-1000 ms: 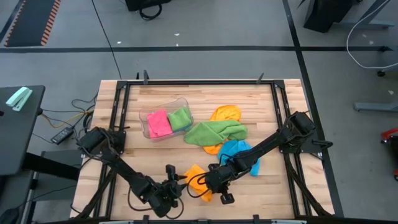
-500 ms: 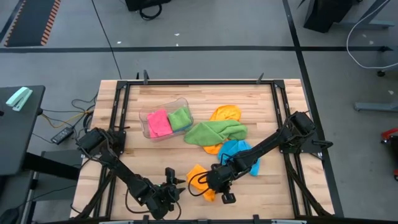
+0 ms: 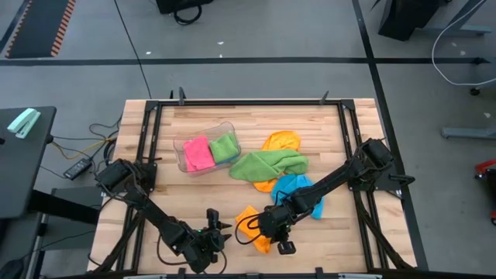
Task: Fold microfiber towels
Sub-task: Fold the bottom yellow microfiber towel
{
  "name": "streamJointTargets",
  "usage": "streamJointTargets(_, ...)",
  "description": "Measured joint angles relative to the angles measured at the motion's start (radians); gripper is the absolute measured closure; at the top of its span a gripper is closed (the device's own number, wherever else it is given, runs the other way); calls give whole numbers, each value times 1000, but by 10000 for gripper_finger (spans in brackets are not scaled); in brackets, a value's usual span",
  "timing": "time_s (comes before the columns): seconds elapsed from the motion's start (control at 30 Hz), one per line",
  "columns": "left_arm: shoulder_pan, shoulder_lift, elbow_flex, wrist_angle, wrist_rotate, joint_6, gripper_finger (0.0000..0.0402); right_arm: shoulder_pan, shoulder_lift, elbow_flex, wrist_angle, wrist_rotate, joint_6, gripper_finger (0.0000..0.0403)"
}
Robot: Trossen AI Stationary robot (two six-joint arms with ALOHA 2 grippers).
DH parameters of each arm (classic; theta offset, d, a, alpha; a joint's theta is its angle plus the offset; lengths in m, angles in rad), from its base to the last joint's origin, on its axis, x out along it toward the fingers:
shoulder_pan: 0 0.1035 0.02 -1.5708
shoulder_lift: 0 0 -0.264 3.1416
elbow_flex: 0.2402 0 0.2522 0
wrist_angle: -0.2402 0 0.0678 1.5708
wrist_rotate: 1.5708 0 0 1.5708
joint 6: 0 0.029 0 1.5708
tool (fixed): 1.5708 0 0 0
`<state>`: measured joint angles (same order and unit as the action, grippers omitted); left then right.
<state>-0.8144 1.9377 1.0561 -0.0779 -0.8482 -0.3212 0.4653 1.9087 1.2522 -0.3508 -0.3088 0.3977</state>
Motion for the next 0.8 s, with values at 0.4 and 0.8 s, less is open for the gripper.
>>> streamJointTargets(0.4, 9, 0, 0, 2, 0, -8, 230, -13, 0, 0, 1, 0, -9, 379)
streamJointTargets(0.8, 10, 0, 0, 4, 0, -8, 230, -13, 0, 0, 11, 26, -31, 379)
